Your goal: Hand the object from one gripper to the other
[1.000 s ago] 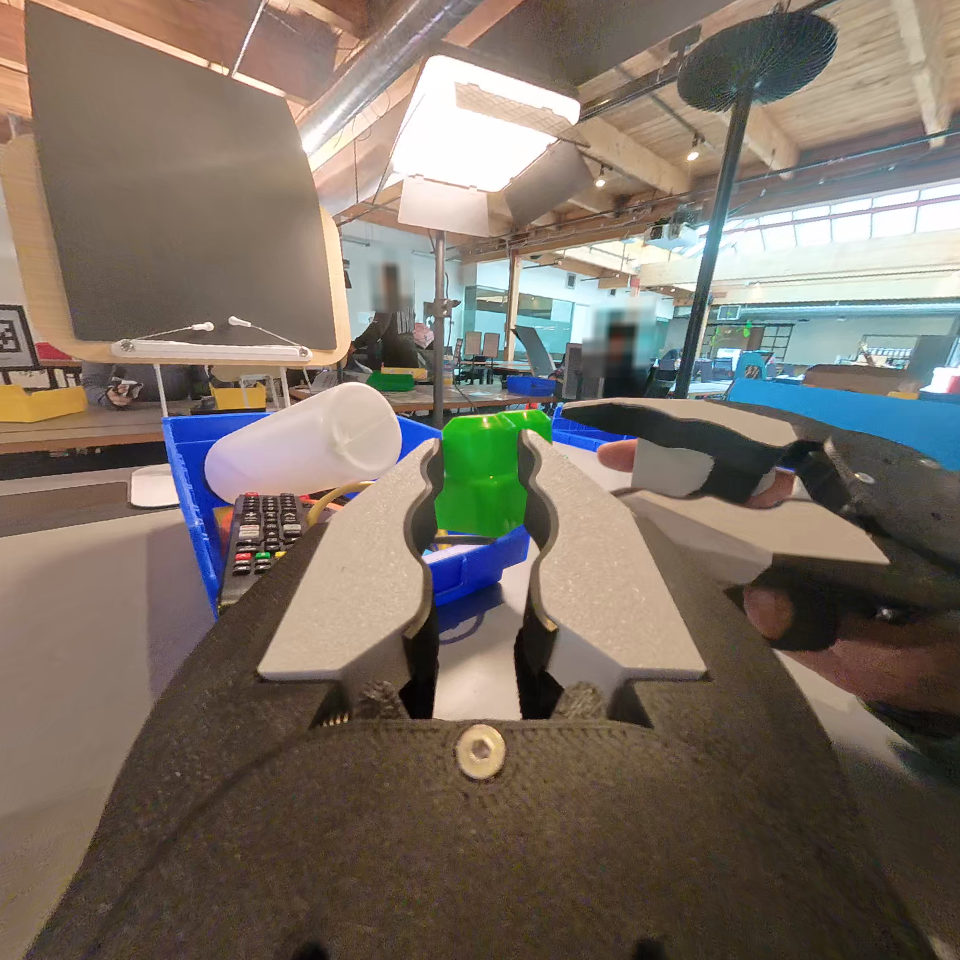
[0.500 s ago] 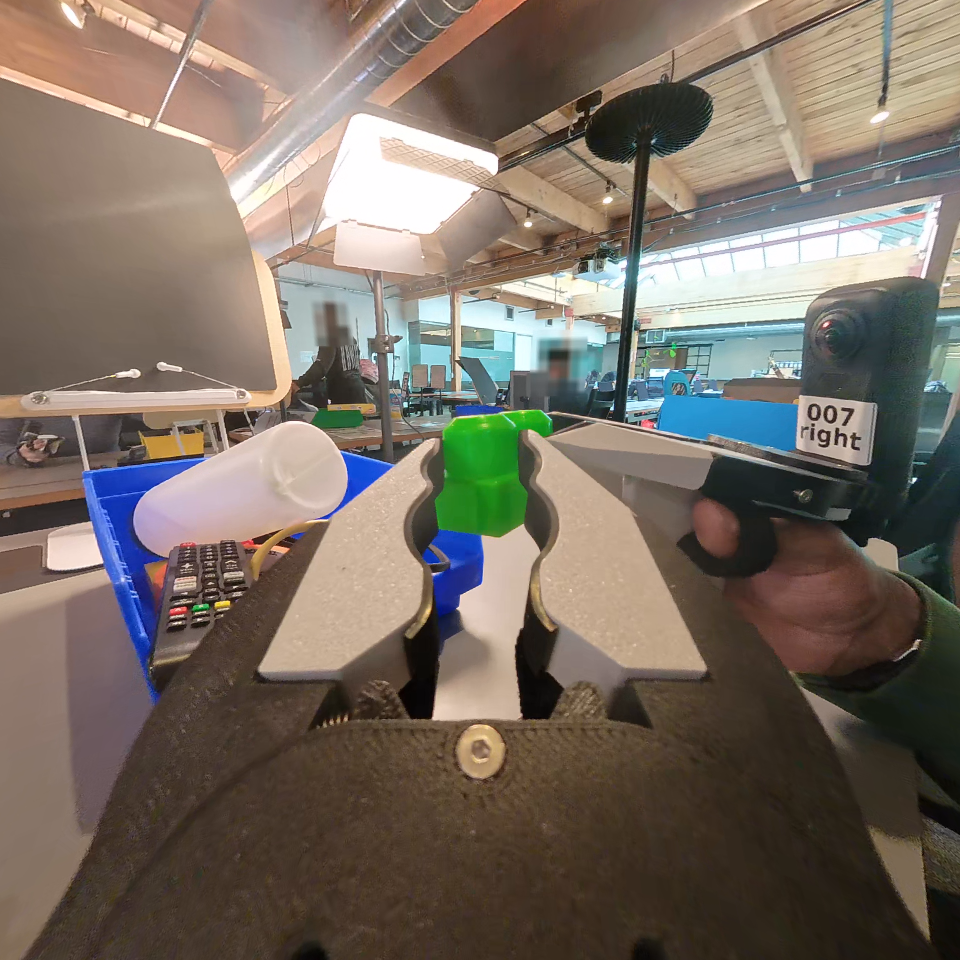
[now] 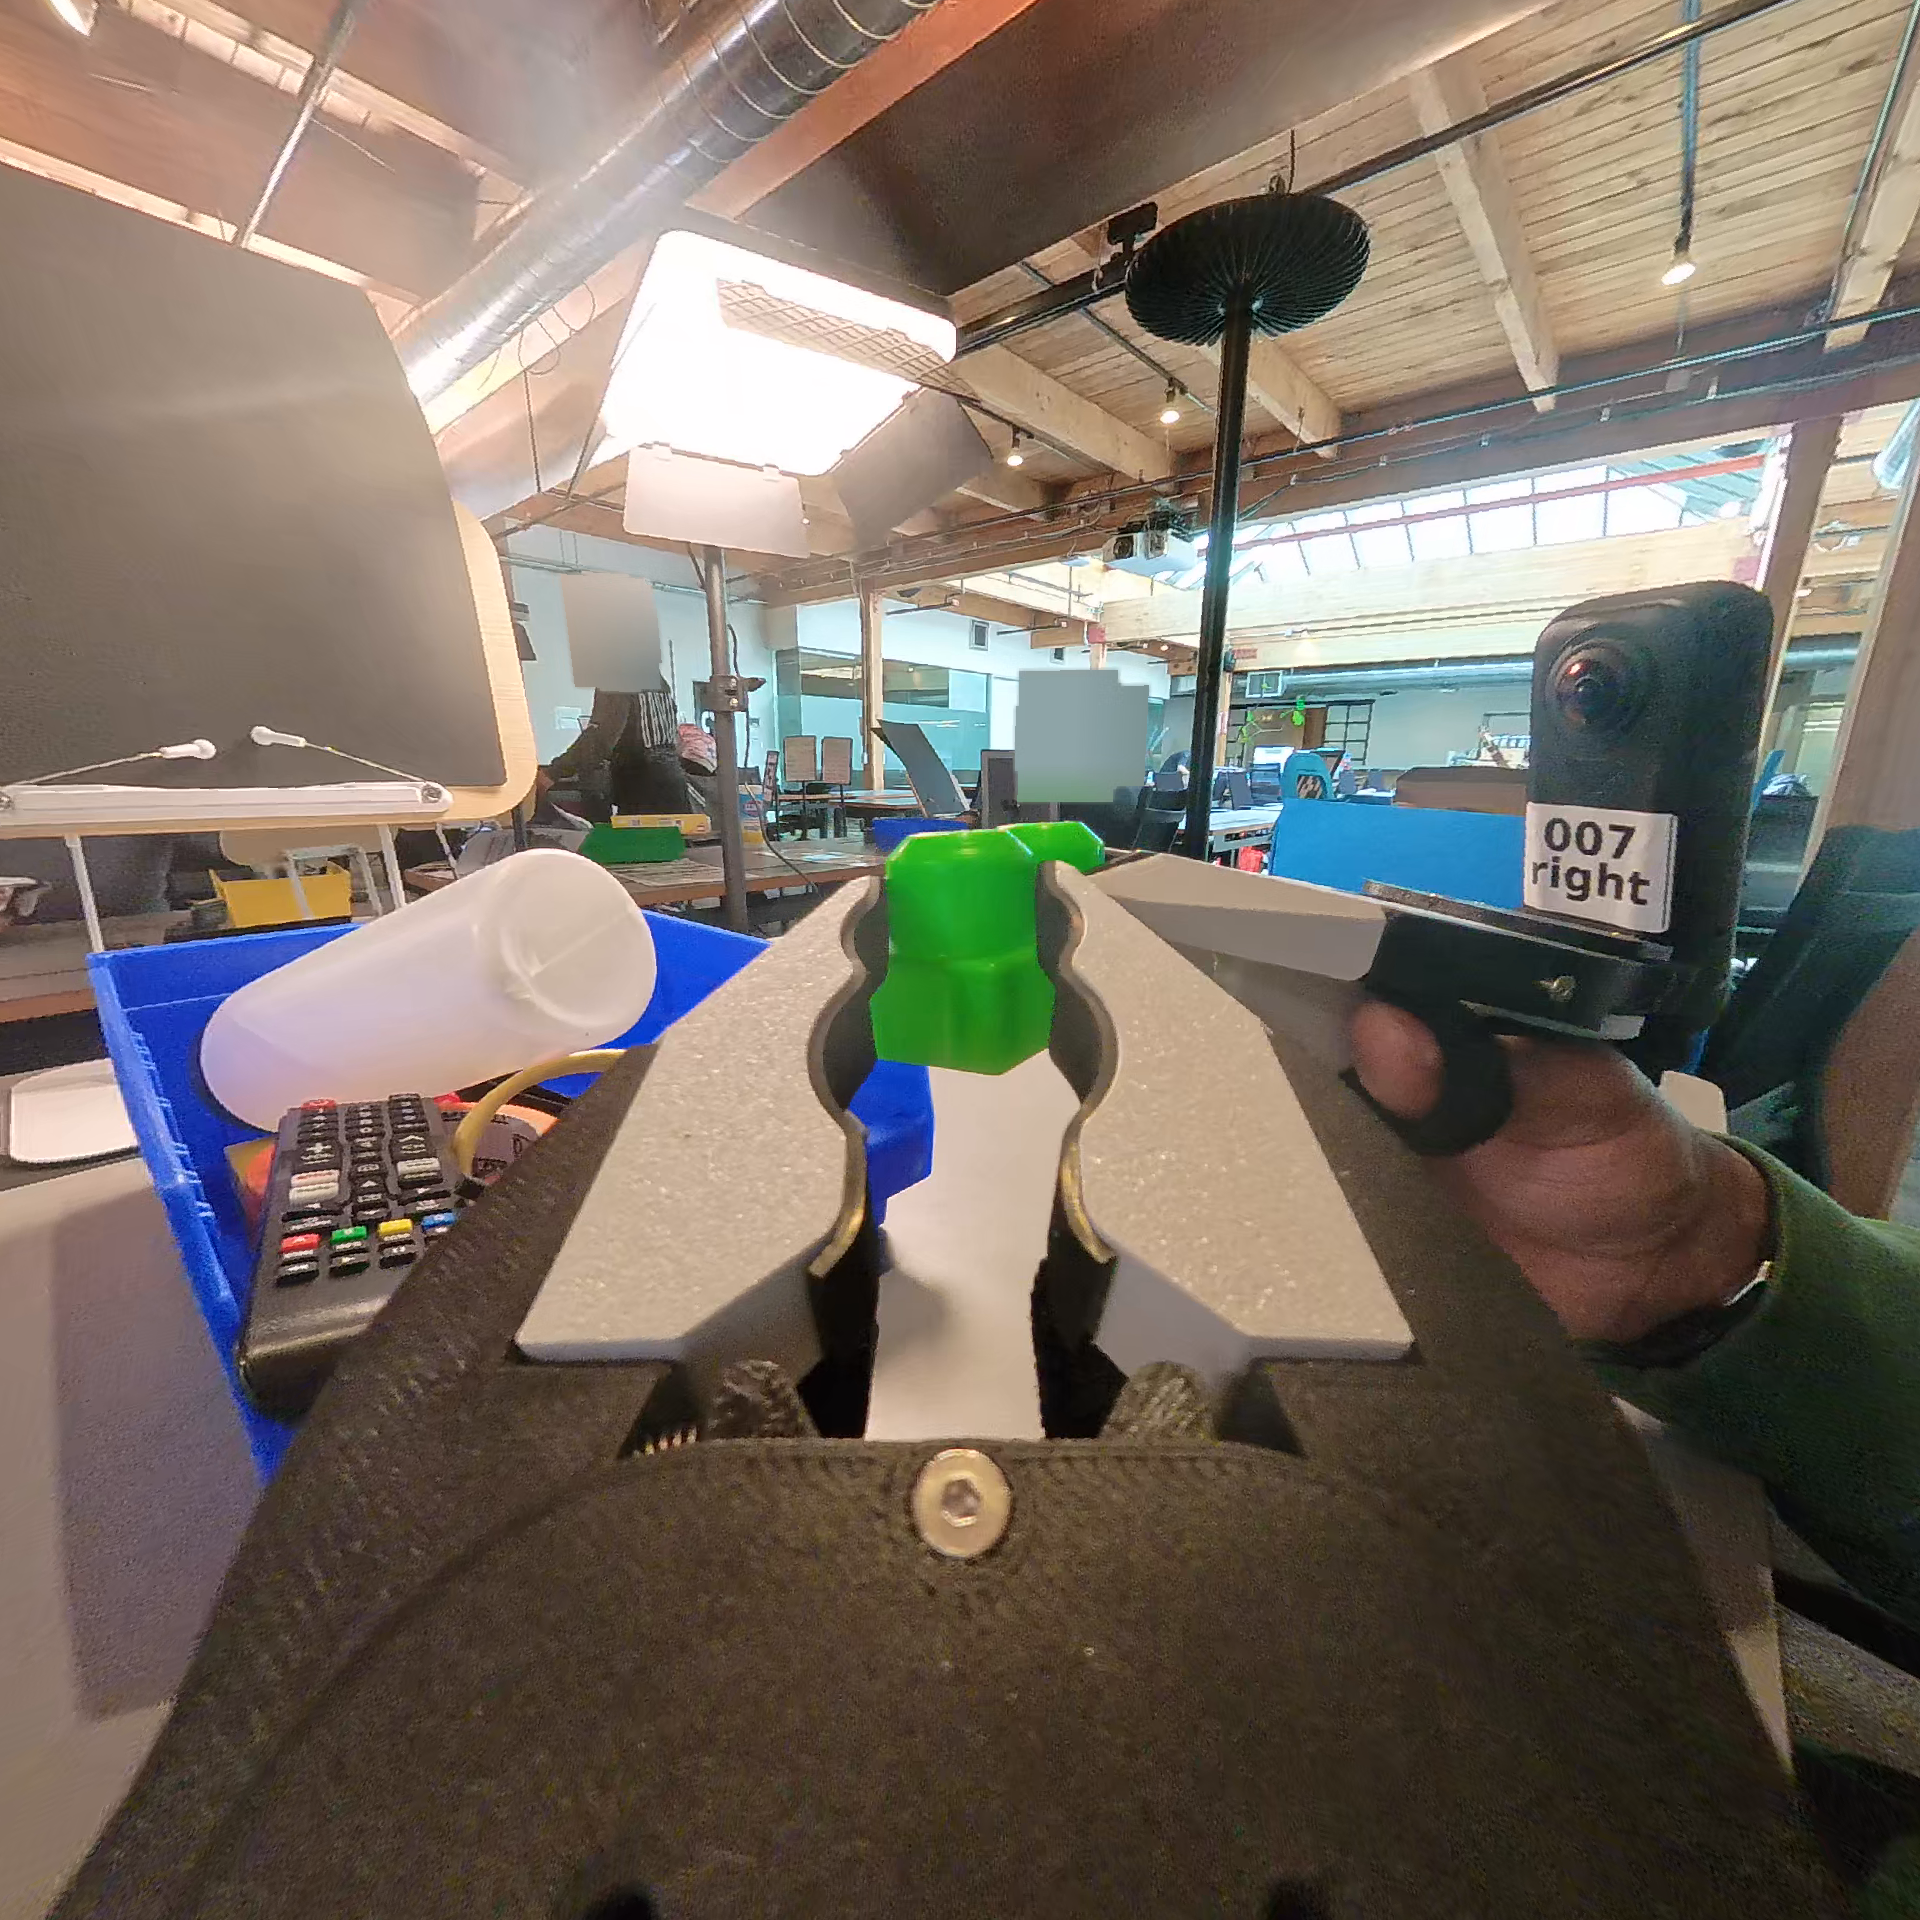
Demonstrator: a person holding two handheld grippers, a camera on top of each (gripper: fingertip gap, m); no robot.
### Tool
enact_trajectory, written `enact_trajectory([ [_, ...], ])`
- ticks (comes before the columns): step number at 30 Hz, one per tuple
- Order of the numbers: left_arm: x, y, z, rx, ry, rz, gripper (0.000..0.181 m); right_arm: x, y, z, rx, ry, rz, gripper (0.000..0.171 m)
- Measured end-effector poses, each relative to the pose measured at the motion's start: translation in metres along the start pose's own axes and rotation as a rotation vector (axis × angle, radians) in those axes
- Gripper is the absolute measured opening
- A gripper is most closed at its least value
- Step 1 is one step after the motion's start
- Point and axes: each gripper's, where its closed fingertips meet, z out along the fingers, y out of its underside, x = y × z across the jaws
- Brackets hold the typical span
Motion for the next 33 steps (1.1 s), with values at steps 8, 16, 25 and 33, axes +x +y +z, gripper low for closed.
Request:
enact_trajectory([
  [8, 0.001, 0.002, 0.002, 0.011, 0.035, -0.107, 0.030, 0.005, 0.000, -0.001, 0.005, 0.010, 0.040, 0.029],
  [16, 0.013, 0.004, 0.007, 0.019, 0.142, -0.274, 0.054, 0.024, -0.004, -0.006, 0.050, 0.022, 0.262, 0.028],
  [25, 0.012, 0.008, 0.009, -0.001, 0.149, -0.327, 0.063, 0.031, -0.014, -0.011, 0.122, 0.003, 0.382, 0.028],
  [33, 0.013, 0.017, 0.011, -0.045, 0.152, -0.344, 0.055, 0.019, -0.012, -0.007, 0.100, -0.031, 0.326, 0.028],
])
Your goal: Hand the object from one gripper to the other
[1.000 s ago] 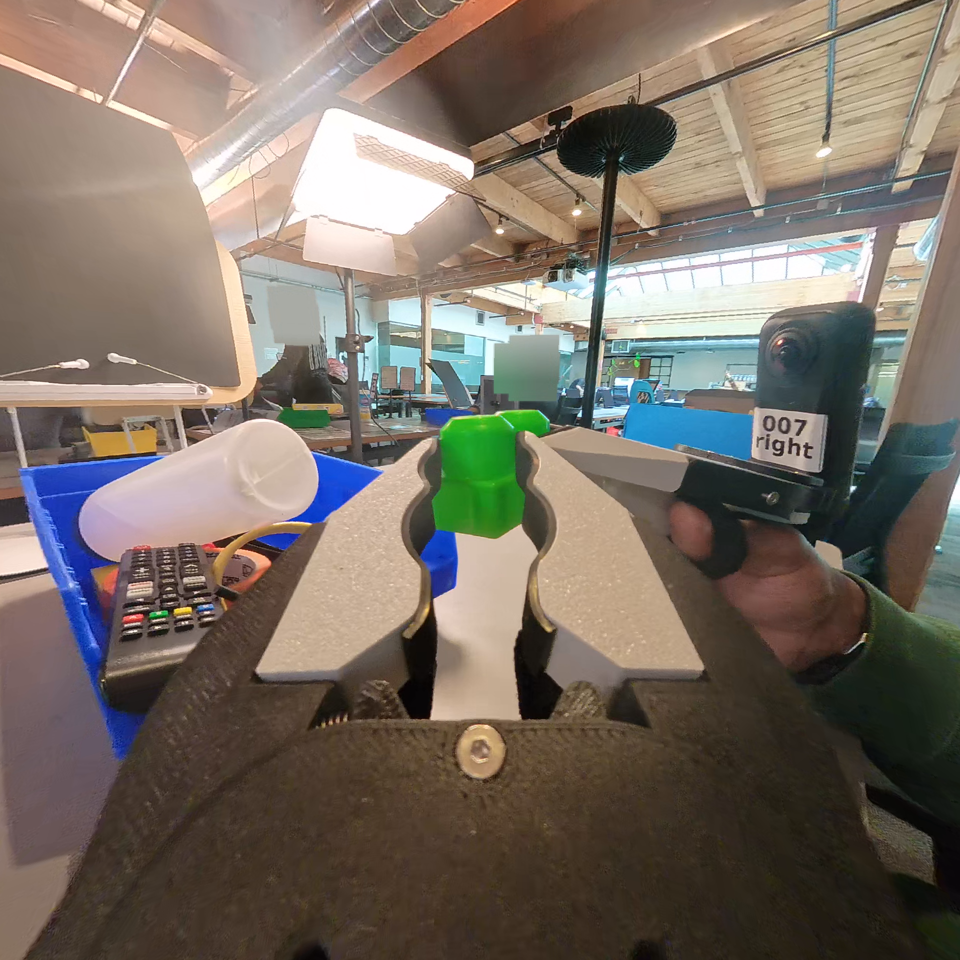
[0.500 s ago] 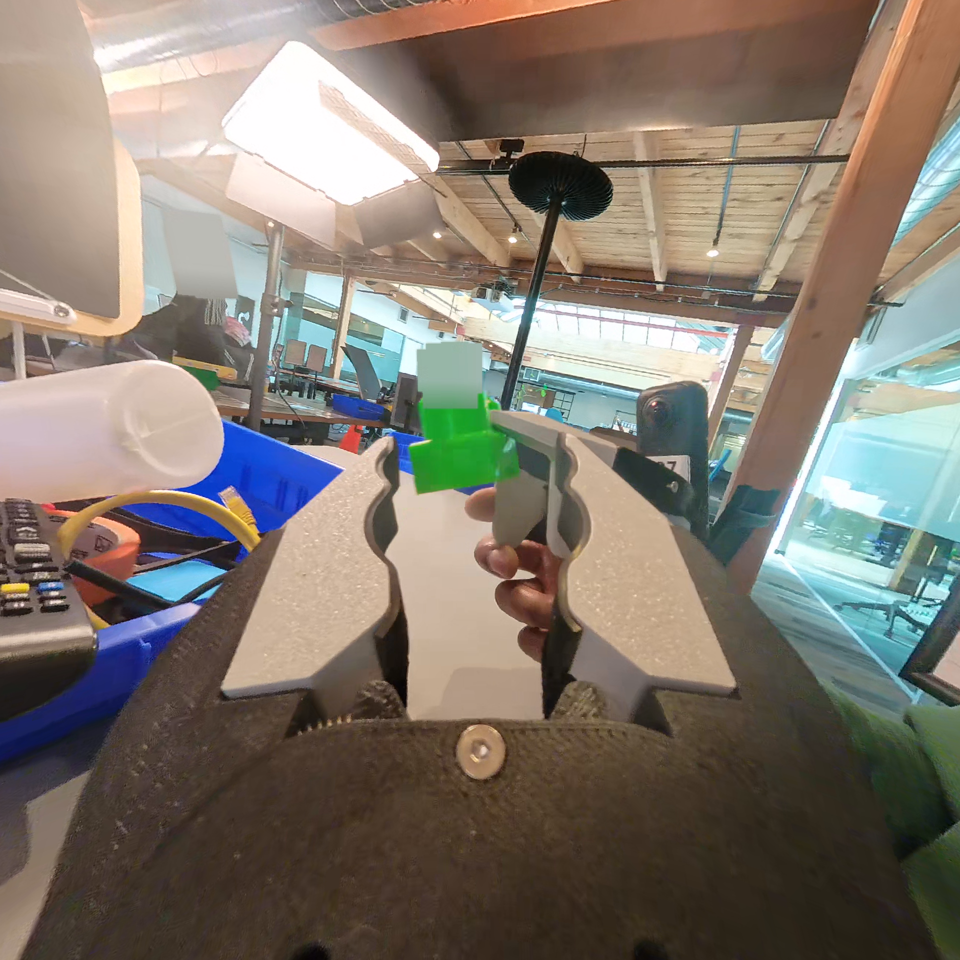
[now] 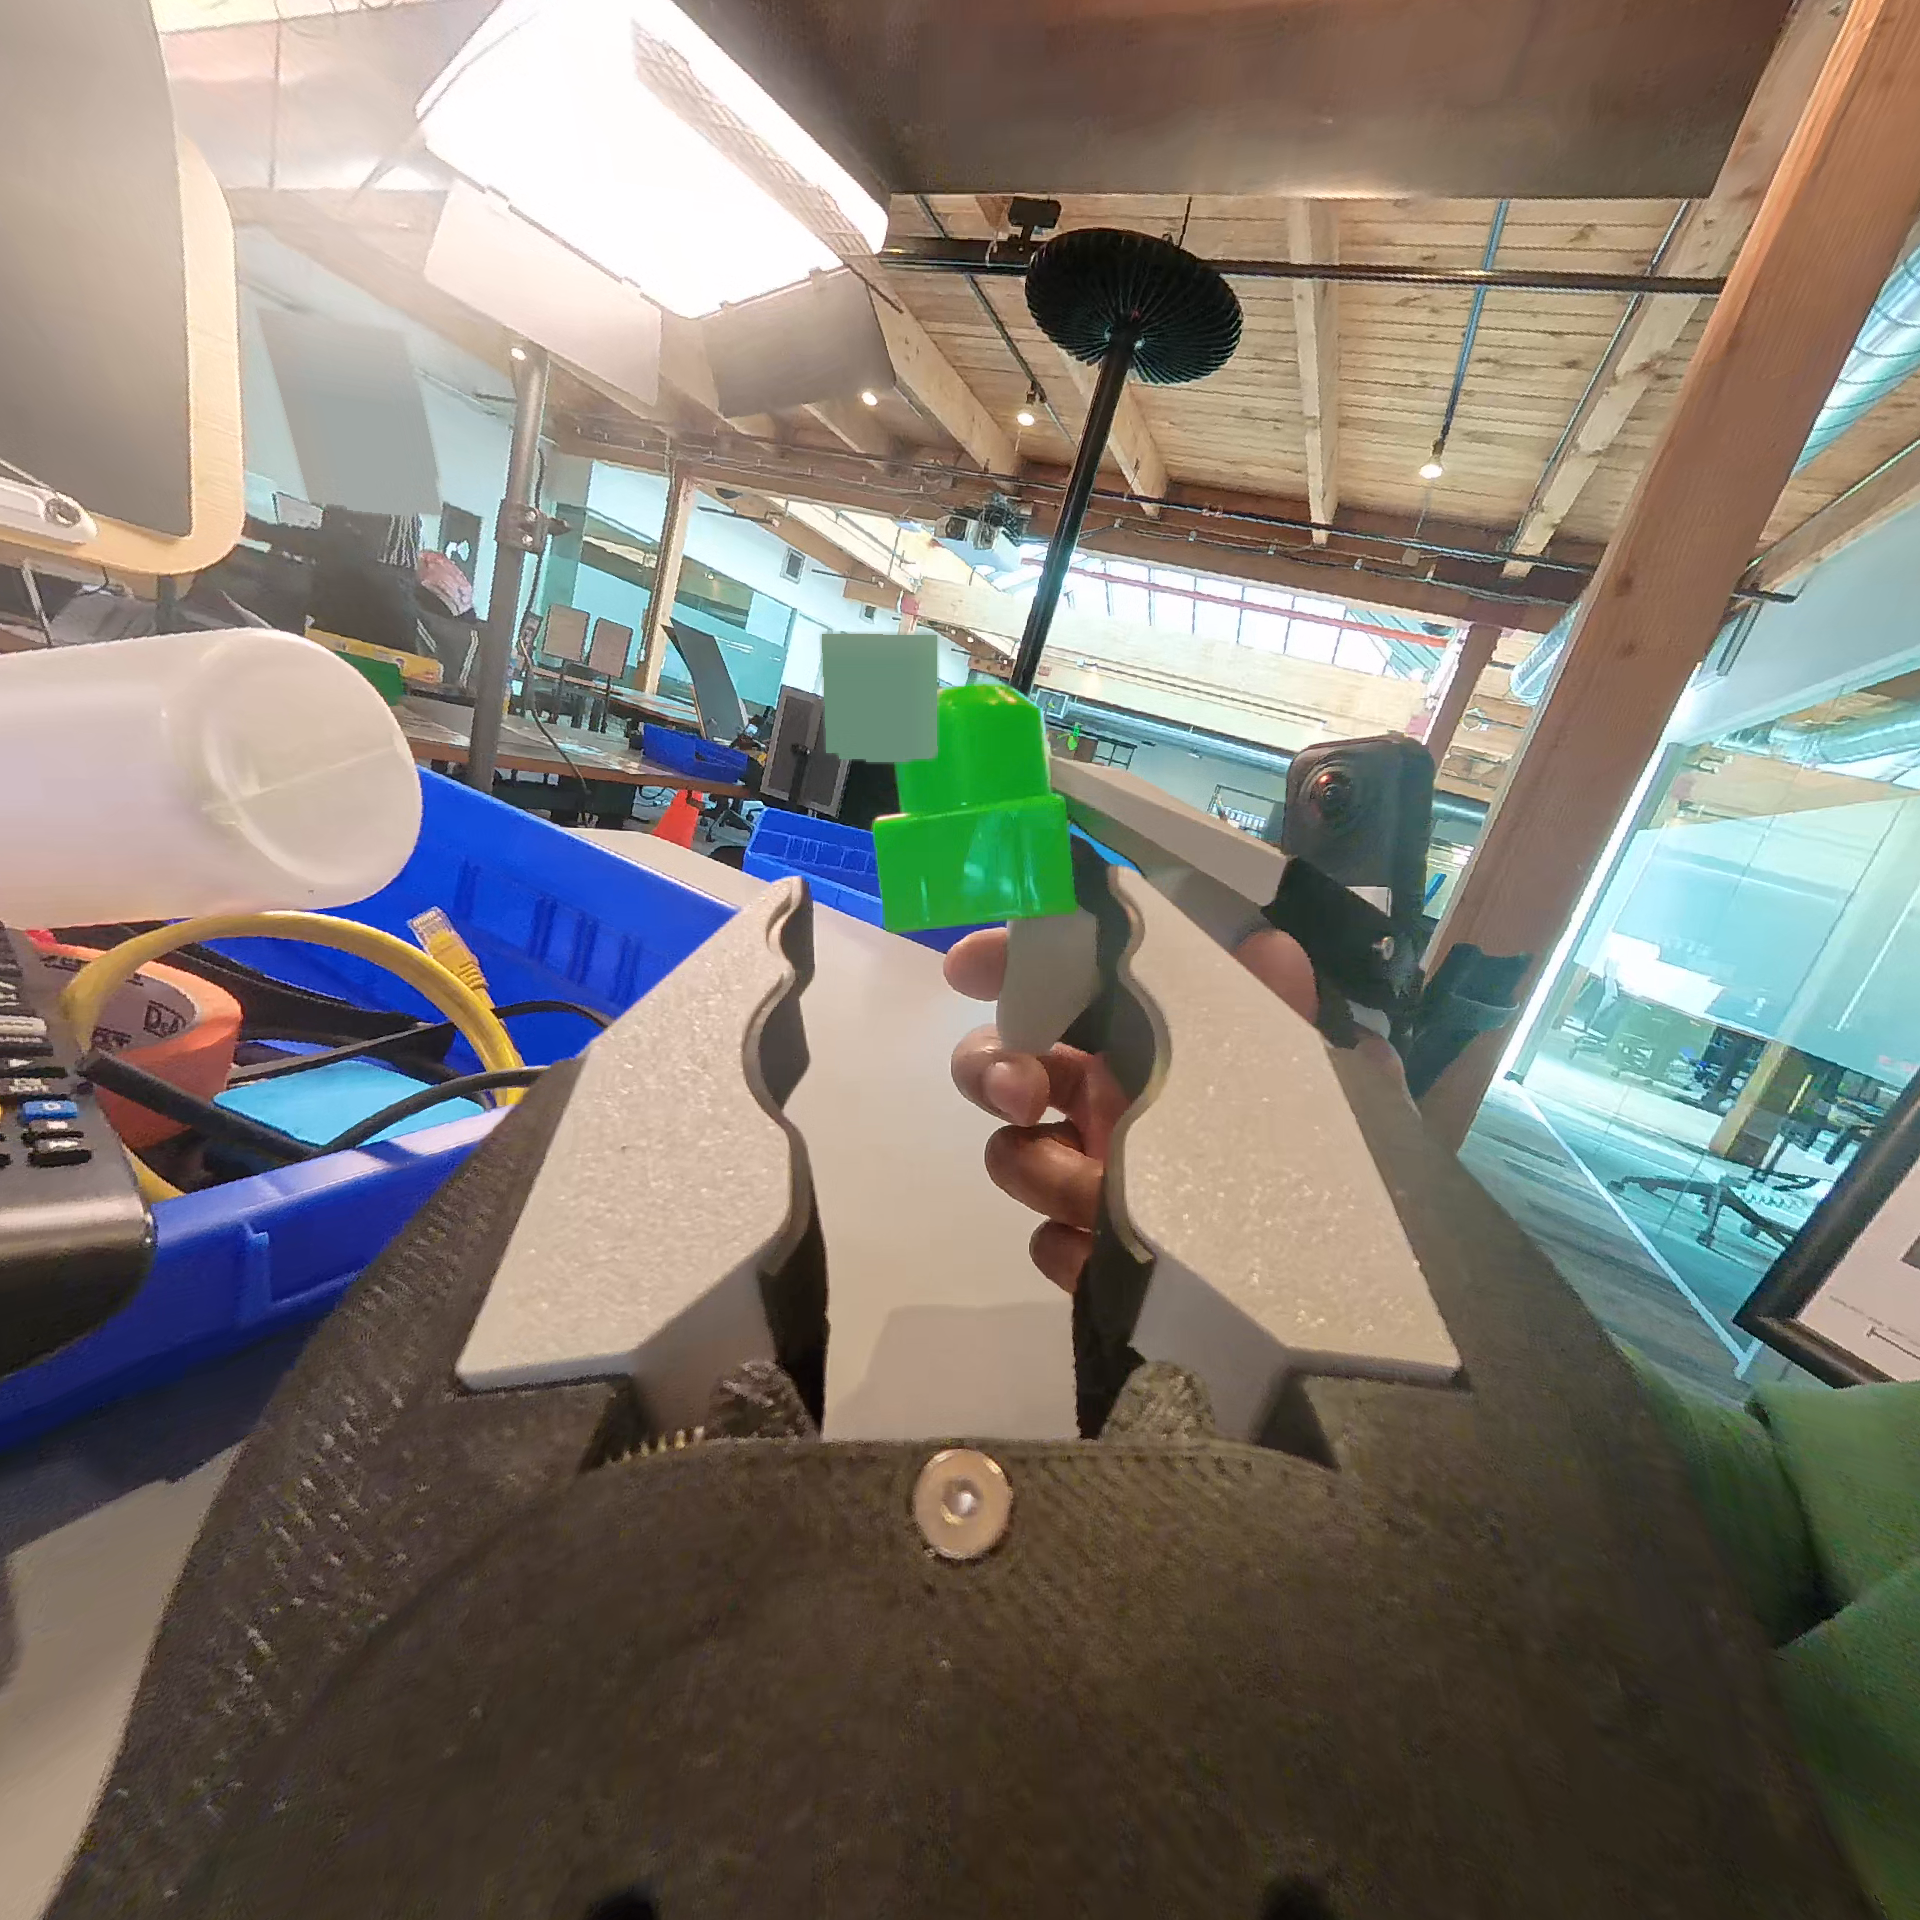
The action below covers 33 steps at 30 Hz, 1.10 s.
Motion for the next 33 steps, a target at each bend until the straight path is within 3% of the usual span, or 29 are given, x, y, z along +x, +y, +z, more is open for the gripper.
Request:
enact_trajectory([
  [11, 0.003, 0.000, -0.002, 0.001, 0.041, -0.042, 0.037, -0.005, 0.006, 0.003, -0.031, -0.002, -0.051, 0.029],
  [33, 0.002, -0.016, -0.009, 0.077, 0.033, -0.012, 0.035, -0.008, 0.017, 0.006, -0.073, -0.025, -0.019, 0.030],
])
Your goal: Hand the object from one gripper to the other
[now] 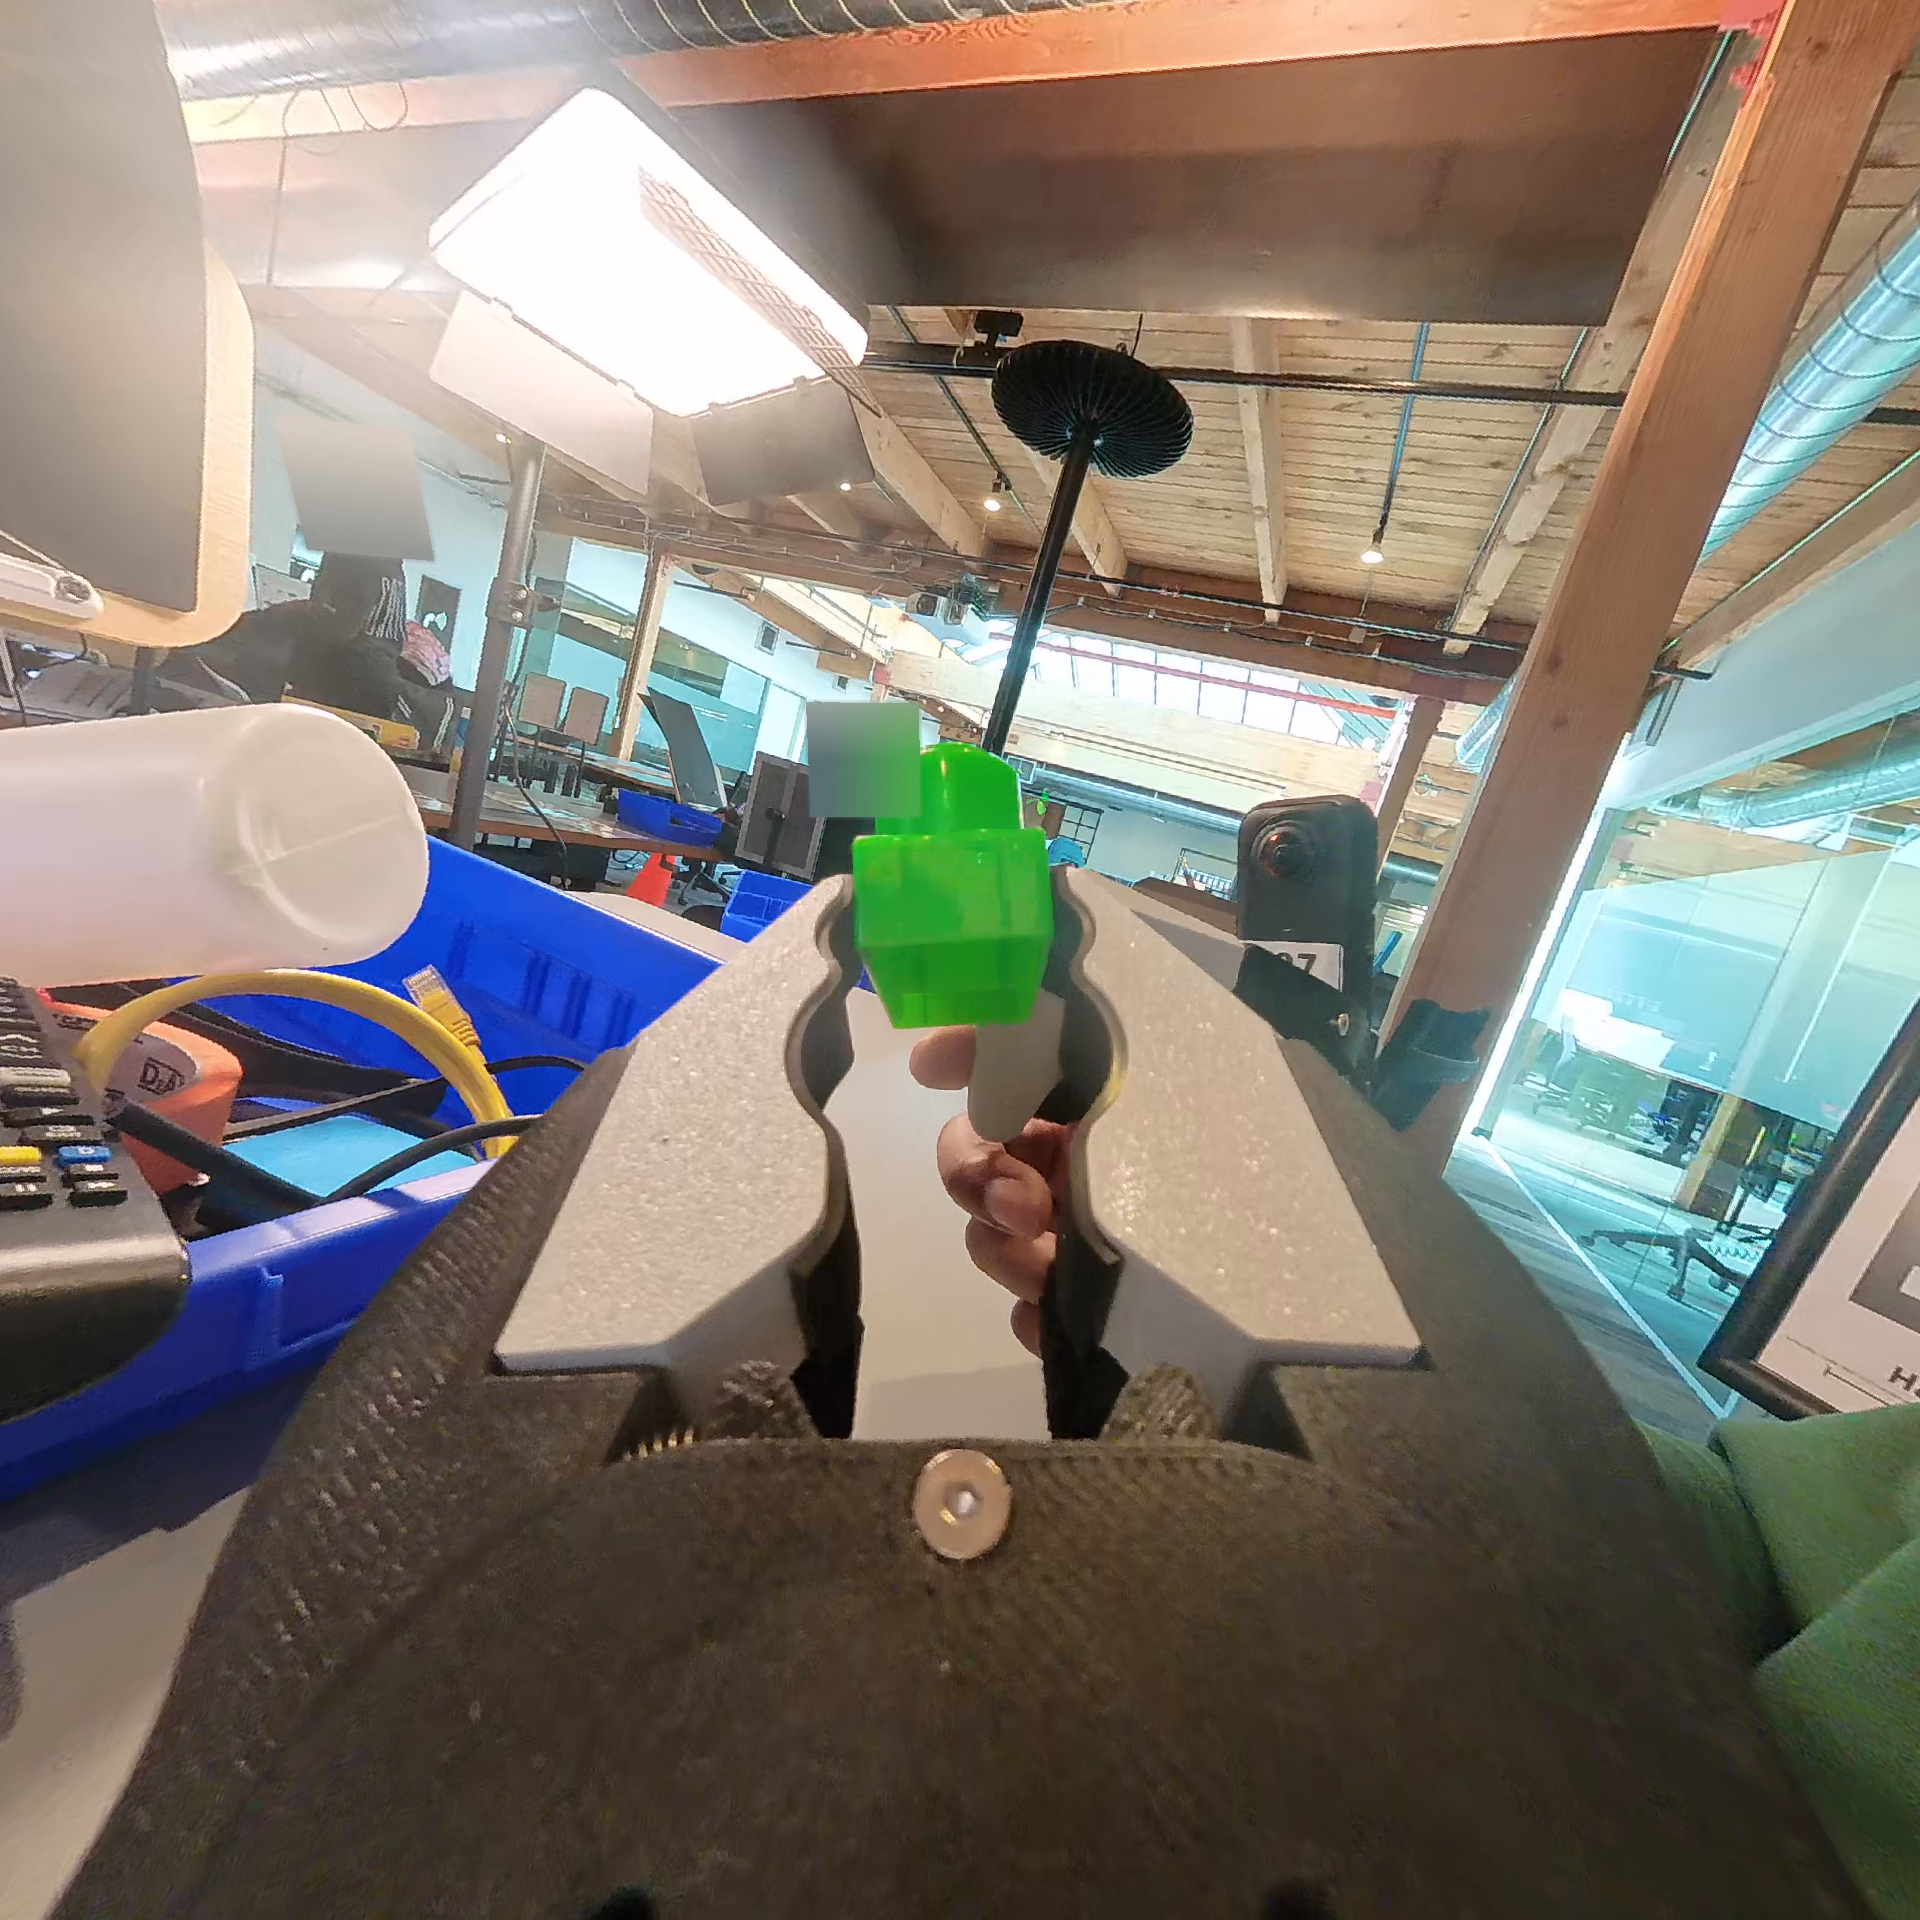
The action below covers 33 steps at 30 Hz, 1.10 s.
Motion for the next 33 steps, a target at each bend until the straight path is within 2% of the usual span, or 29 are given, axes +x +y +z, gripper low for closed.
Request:
enact_trajectory([
  [24, -0.007, -0.008, -0.004, 0.042, -0.035, -0.003, 0.036, -0.001, 0.010, 0.003, -0.045, -0.008, 0.014, 0.031],
  [33, -0.018, -0.017, -0.010, 0.099, -0.084, -0.032, 0.036, -0.009, 0.001, 0.002, -0.008, 0.056, -0.265, 0.038],
])
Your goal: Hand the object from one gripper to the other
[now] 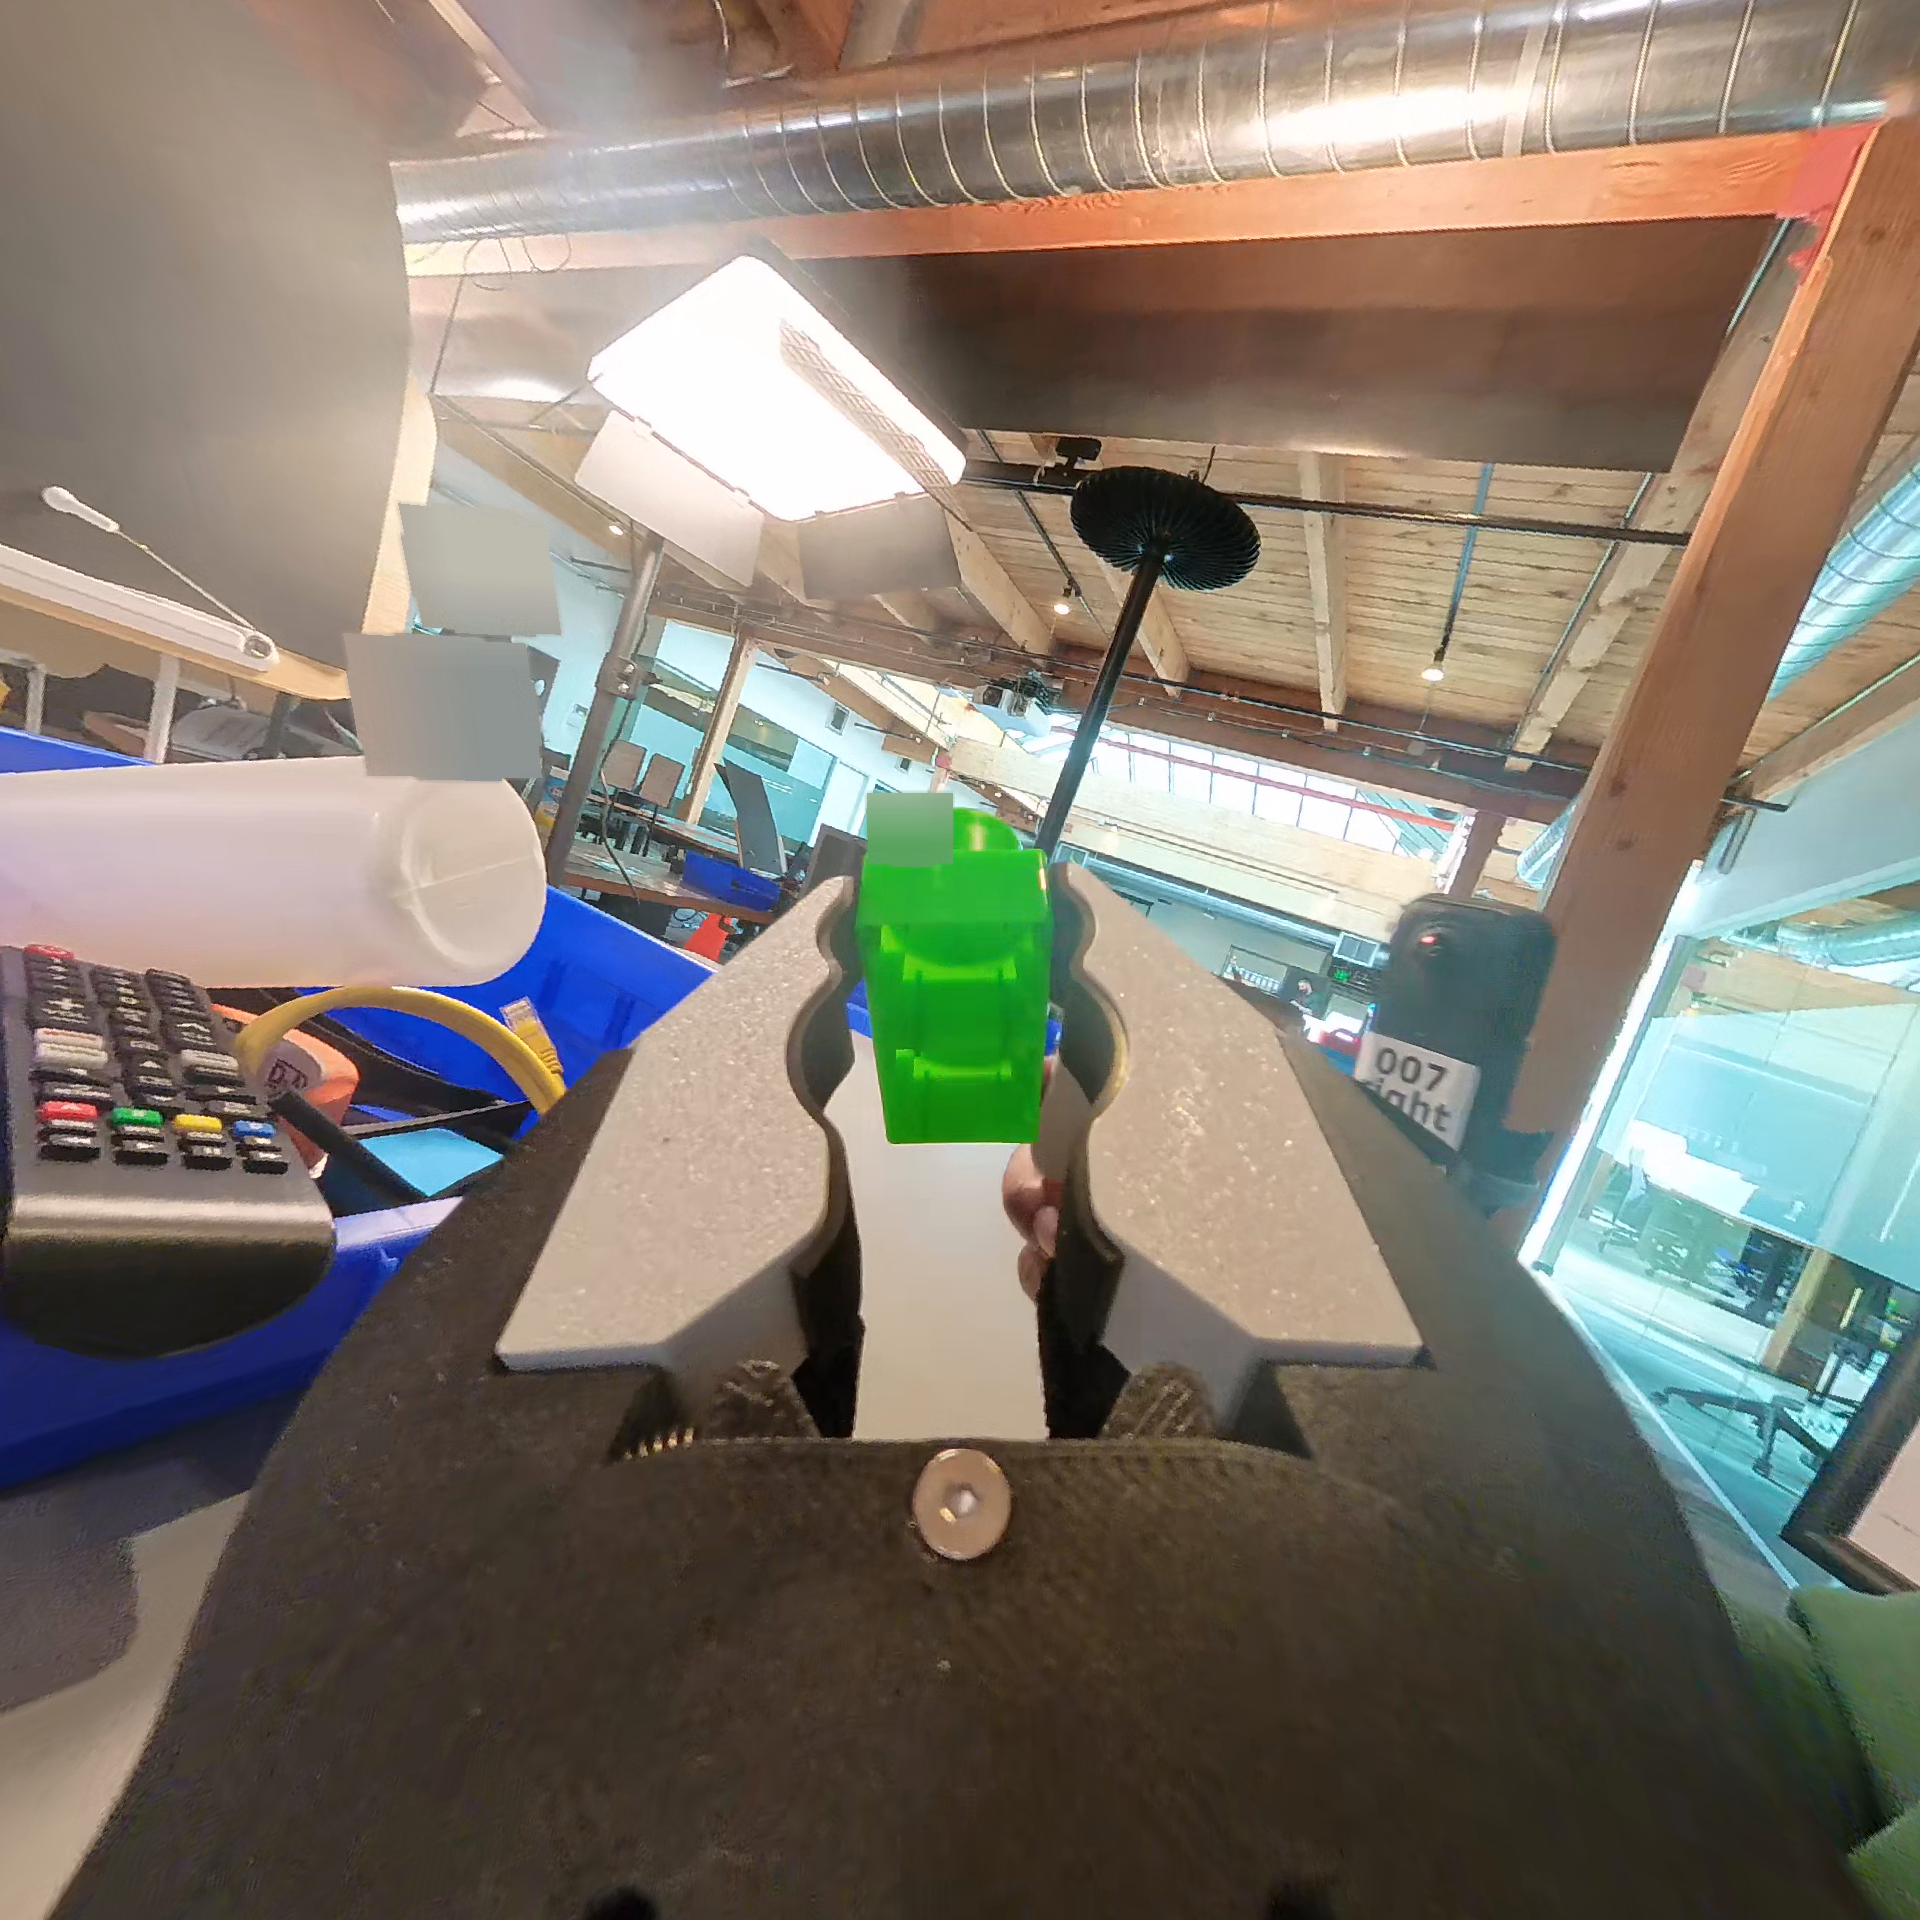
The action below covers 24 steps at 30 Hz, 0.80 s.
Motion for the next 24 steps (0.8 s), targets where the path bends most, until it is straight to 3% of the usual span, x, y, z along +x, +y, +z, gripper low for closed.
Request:
enact_trajectory([
  [5, -0.009, 0.003, -0.001, -0.019, -0.059, 0.022, 0.036, -0.008, -0.001, 0.001, -0.005, 0.077, -0.320, 0.048],
  [12, -0.009, 0.003, -0.001, -0.025, -0.063, 0.040, 0.036, -0.005, 0.044, 0.013, -0.236, 0.178, -0.765, 0.071],
  [17, -0.001, 0.008, 0.002, -0.054, -0.049, 0.110, 0.035, 0.002, 0.034, 0.011, -0.199, 0.219, -0.706, 0.071],
  [24, 0.013, 0.019, 0.007, -0.110, -0.006, 0.204, 0.036, 0.010, 0.033, 0.008, -0.207, 0.258, -0.702, 0.045],
])
